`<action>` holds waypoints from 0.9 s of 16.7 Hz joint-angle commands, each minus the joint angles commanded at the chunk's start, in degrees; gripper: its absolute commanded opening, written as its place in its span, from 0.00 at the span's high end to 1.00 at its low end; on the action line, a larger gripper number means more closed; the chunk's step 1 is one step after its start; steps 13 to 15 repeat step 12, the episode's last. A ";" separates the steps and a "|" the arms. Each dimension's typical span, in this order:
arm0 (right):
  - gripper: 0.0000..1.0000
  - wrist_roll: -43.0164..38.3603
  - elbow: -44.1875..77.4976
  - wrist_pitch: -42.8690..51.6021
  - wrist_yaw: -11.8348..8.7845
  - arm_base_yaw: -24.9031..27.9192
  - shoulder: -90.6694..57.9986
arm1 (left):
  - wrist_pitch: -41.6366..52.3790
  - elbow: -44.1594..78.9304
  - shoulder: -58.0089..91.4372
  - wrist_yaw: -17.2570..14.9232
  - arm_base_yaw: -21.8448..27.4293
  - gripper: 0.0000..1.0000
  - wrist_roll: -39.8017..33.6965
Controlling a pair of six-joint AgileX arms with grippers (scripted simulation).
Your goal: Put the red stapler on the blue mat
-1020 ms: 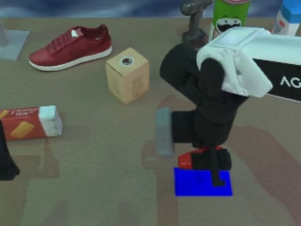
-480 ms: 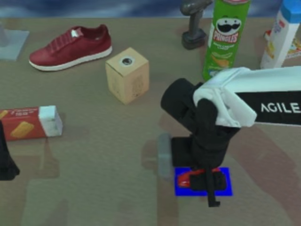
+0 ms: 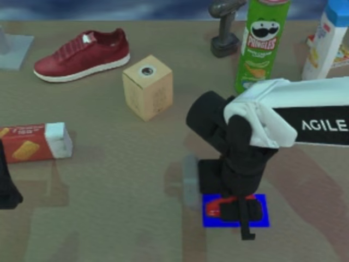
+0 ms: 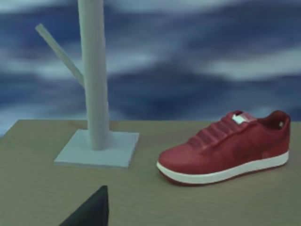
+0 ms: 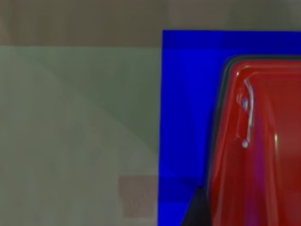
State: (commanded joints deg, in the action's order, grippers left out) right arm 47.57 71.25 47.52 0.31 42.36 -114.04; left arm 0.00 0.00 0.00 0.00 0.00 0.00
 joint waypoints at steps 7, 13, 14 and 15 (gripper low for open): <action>0.00 0.00 0.00 0.00 0.00 0.00 0.00 | 0.00 0.00 0.00 0.00 0.00 0.00 0.00; 0.00 0.00 0.00 0.00 0.00 0.00 0.00 | 0.00 0.00 0.00 0.00 0.00 0.00 0.00; 0.00 0.00 0.00 0.00 0.00 0.00 0.00 | 0.00 0.00 0.00 0.00 0.00 0.00 0.00; 0.00 0.00 0.00 0.00 0.00 0.00 0.00 | 0.00 0.00 0.00 0.00 0.00 0.00 0.00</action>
